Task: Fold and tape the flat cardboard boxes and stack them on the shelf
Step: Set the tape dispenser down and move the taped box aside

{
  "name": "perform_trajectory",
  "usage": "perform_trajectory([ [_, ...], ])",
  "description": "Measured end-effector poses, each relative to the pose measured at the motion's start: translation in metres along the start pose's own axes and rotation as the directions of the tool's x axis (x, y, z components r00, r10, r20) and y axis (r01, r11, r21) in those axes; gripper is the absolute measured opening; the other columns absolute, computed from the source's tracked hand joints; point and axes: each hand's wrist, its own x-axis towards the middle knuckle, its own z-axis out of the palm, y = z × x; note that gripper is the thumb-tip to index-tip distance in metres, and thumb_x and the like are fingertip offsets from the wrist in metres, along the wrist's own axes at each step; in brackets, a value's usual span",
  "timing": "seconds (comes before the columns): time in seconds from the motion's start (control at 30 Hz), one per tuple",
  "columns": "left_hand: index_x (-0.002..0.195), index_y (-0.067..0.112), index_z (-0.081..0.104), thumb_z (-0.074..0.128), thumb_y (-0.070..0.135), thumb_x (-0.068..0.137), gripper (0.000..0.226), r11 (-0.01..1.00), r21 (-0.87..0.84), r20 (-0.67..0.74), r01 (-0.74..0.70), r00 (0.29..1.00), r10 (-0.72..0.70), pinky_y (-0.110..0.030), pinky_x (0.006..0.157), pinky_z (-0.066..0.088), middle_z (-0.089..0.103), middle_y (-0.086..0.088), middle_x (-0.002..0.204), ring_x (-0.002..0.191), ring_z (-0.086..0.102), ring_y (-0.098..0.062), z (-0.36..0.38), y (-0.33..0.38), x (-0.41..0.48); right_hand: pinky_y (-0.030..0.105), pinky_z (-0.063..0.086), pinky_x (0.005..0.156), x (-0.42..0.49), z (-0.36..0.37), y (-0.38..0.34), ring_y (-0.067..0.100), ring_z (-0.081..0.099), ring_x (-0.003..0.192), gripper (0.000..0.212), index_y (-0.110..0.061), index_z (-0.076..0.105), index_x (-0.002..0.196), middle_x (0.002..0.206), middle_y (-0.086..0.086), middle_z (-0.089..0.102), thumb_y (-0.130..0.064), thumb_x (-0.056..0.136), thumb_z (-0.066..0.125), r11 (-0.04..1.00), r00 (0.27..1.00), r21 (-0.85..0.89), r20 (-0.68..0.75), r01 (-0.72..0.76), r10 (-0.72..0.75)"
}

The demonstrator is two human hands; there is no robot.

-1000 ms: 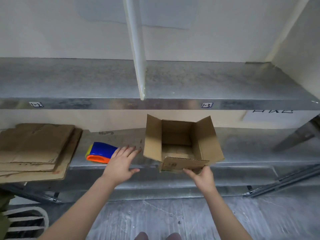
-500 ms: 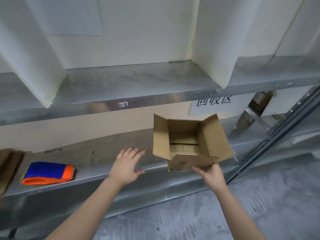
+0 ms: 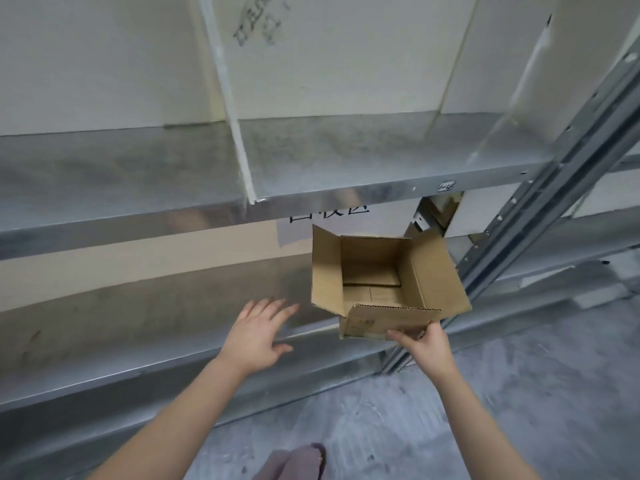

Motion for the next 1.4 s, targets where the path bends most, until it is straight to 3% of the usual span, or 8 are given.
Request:
perform_trajectory([
  [0.17,0.151,0.035,0.019,0.054,0.059,0.086,0.078,0.996,0.020,0.003,-0.086,0.996,0.086,-0.040,0.120,0.003,0.028,0.004,0.155,0.146,0.018,-0.021,0.008,0.035,0.072,0.010,0.051,0.069,0.053,-0.043,0.015,0.002,0.069,0.088,0.035,-0.022,0.068,0.098,0.091,-0.015,0.075,-0.018,0.069,0.088,1.000,0.999,-0.002,-0.011,-0.031,0.031],
  [0.43,0.150,0.025,0.026,0.059,0.059,0.085,0.081,0.946,-0.322,0.075,0.031,0.997,-0.007,-0.035,0.114,0.024,0.029,0.000,0.156,0.140,0.032,-0.023,0.019,0.104,0.152,0.040,0.053,0.096,0.120,-0.090,0.037,0.014,0.068,0.100,0.044,-0.015,0.064,0.107,0.106,-0.001,0.072,-0.015,0.069,0.087,0.998,0.997,-0.012,0.024,-0.069,0.069],
  [0.53,0.149,0.023,0.026,0.068,0.052,0.082,0.084,0.633,-0.713,0.268,0.301,0.951,-0.150,-0.035,0.111,0.033,0.037,-0.003,0.151,0.135,0.040,-0.021,0.023,0.137,0.167,0.044,0.051,0.098,0.140,-0.095,0.048,0.022,0.064,0.107,0.050,-0.011,0.058,0.115,0.117,0.010,0.062,-0.015,0.073,0.085,0.998,0.997,-0.029,0.046,-0.058,0.060],
  [0.63,0.146,0.022,0.027,0.071,0.037,0.085,0.077,0.341,-0.853,0.363,0.395,0.919,-0.155,-0.034,0.108,0.039,0.046,-0.001,0.144,0.127,0.049,-0.015,0.034,0.165,0.181,0.035,0.050,0.099,0.152,-0.093,0.061,0.016,0.060,0.114,0.058,-0.031,0.044,0.123,0.120,-0.008,0.059,-0.017,0.080,0.080,0.996,0.993,0.004,0.072,-0.092,0.092],
  [0.8,0.130,0.031,0.033,0.069,0.031,0.087,0.056,0.141,-0.887,0.400,0.440,0.884,-0.240,-0.026,0.101,0.038,0.048,0.007,0.132,0.120,0.048,-0.008,0.047,0.194,0.192,0.035,0.044,0.103,0.162,-0.088,0.075,0.011,0.052,0.120,0.074,-0.033,0.036,0.137,0.130,-0.010,0.056,-0.018,0.079,0.080,0.987,0.987,0.027,0.006,-0.158,0.158],
  [1.03,0.131,0.032,0.030,0.067,0.026,0.090,0.055,0.243,-0.870,0.392,0.429,0.901,-0.186,-0.017,0.094,0.039,0.047,0.007,0.133,0.122,0.046,-0.006,0.049,0.205,0.197,0.045,0.042,0.109,0.161,-0.075,0.067,0.025,0.050,0.131,0.065,-0.016,0.043,0.143,0.140,0.006,0.055,-0.023,0.085,0.074,0.966,0.946,-0.006,-0.205,-0.258,0.251],
  [1.2,0.147,0.015,0.030,0.057,0.046,0.093,0.068,0.657,-0.622,0.318,0.426,0.904,-0.286,-0.032,0.113,0.029,0.037,-0.007,0.151,0.138,0.035,-0.023,0.048,0.193,0.188,0.043,0.039,0.110,0.136,-0.074,0.056,0.027,0.041,0.137,0.074,-0.017,0.031,0.150,0.151,0.004,0.042,-0.027,0.088,0.071,0.963,0.936,-0.029,-0.245,-0.269,0.254],
  [1.4,0.150,0.028,0.027,0.047,0.050,0.093,0.064,0.972,-0.191,0.133,0.135,0.985,-0.110,-0.038,0.119,0.016,0.030,-0.001,0.155,0.144,0.023,-0.025,0.046,0.169,0.143,0.041,0.034,0.112,0.086,-0.069,0.050,0.024,0.026,0.143,0.059,-0.028,0.034,0.146,0.154,0.000,0.033,-0.046,0.093,0.053,0.849,0.996,-0.523,-0.070,-0.078,0.049],
])
